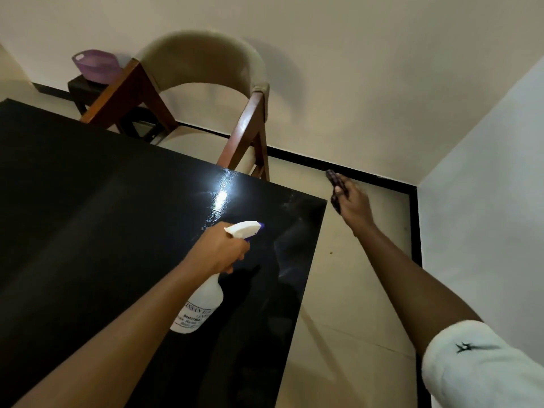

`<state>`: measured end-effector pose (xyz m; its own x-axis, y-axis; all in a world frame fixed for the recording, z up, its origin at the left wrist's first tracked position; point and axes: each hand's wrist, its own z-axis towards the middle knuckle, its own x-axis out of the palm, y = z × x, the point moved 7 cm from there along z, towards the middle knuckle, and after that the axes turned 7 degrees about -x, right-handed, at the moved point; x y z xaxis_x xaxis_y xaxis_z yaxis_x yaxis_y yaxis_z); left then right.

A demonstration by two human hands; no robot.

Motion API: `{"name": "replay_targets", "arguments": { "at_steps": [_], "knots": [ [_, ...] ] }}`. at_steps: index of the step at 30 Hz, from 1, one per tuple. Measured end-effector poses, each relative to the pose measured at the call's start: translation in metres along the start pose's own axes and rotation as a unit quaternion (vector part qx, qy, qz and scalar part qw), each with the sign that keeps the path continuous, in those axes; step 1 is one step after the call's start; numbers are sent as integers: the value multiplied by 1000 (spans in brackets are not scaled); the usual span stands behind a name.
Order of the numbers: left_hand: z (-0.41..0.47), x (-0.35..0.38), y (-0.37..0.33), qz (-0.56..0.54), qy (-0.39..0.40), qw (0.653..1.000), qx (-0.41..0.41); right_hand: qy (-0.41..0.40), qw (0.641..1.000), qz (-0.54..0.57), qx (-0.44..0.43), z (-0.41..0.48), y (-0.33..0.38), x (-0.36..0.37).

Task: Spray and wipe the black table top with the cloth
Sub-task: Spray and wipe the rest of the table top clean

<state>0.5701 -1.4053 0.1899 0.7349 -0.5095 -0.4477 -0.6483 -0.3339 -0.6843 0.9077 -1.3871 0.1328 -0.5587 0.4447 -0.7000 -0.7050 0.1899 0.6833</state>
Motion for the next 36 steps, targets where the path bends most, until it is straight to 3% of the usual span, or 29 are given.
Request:
{"name": "replay_targets", "arguments": {
  "at_steps": [5,8,16,22,27,31,36],
  "knots": [
    [-4,-18,10,-106,-13,994,25,139,977,-127,-105,10,15,66],
    [-9,-32,13,-132,-33,989,61,165,952,-218,-136,-6,19,90],
    [-8,-49,16,-148,-70,979,119,240,926,-190,-222,-111,47,94],
    [2,-47,21,-163,-96,975,117,196,937,-253,-138,-13,28,103],
    [2,-46,22,-167,-108,971,130,210,945,-235,-91,30,29,104],
    [-1,-48,23,-176,-114,968,138,208,937,-238,-148,-12,27,95],
    [-3,-49,22,-172,-116,966,151,286,900,-190,-269,-112,38,90]
  ]
}}
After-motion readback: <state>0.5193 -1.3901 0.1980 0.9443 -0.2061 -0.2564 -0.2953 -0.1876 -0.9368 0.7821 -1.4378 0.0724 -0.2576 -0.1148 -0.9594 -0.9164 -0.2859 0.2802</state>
